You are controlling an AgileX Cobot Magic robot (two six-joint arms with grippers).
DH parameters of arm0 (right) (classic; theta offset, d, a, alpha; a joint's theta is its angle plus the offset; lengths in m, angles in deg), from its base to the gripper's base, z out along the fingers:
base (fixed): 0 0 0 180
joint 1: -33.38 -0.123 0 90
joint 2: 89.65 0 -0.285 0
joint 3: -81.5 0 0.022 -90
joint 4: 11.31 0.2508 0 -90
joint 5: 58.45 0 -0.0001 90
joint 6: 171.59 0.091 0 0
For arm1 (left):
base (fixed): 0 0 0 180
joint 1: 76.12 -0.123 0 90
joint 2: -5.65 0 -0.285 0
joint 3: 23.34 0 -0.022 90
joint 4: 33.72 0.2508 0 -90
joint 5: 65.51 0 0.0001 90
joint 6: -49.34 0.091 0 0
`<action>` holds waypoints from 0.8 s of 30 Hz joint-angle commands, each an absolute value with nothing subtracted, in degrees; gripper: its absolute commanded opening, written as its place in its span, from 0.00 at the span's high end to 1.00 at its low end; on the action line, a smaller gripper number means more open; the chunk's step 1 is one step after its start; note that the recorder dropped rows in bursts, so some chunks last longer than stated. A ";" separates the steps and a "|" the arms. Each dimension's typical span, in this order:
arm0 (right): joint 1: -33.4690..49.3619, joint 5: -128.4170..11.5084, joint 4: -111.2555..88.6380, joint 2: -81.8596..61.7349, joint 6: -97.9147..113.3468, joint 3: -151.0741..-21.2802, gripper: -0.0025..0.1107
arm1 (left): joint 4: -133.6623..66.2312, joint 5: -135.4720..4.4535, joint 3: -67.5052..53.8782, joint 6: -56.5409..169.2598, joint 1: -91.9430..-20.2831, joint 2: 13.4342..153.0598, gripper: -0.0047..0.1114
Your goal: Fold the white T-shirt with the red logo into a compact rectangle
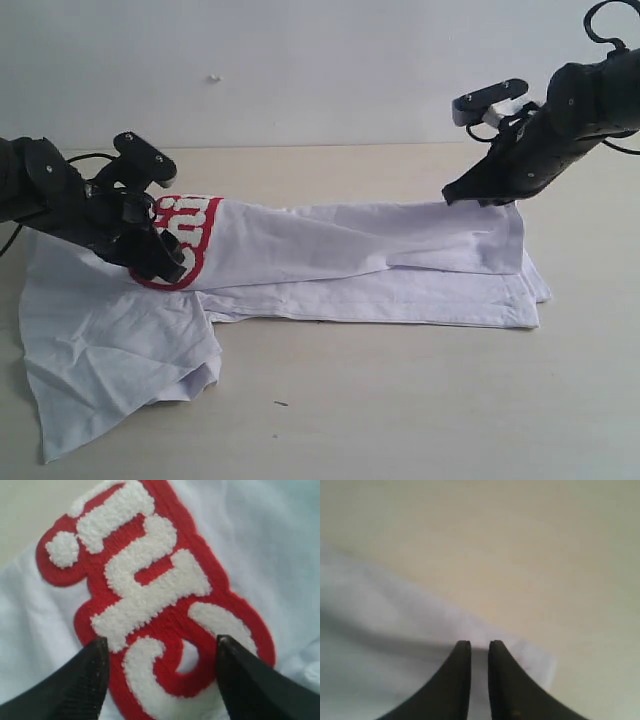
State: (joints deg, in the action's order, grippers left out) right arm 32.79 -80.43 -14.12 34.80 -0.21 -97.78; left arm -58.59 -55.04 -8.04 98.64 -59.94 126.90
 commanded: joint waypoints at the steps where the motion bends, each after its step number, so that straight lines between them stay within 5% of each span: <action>1: 34.84 -72.09 -28.58 36.93 12.73 -100.42 0.83 | -58.60 -50.56 -8.29 97.62 -60.11 126.32 0.44; 10: 35.40 -84.02 -22.64 35.57 13.76 -107.02 0.83 | -58.66 -50.24 -8.29 96.39 -60.11 121.29 0.44; 17: 39.06 -103.30 3.33 32.33 -7.05 -106.66 0.57 | -59.74 -48.31 -8.18 93.32 -60.11 113.10 0.44; 24: 42.85 -101.79 9.28 33.15 -11.66 -99.29 0.57 | -61.56 -47.31 -4.11 93.20 -60.11 107.92 0.44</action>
State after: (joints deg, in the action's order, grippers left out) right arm 42.29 -104.60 4.45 33.13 -7.65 -101.51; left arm -60.77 -47.50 -5.58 93.69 -59.94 109.64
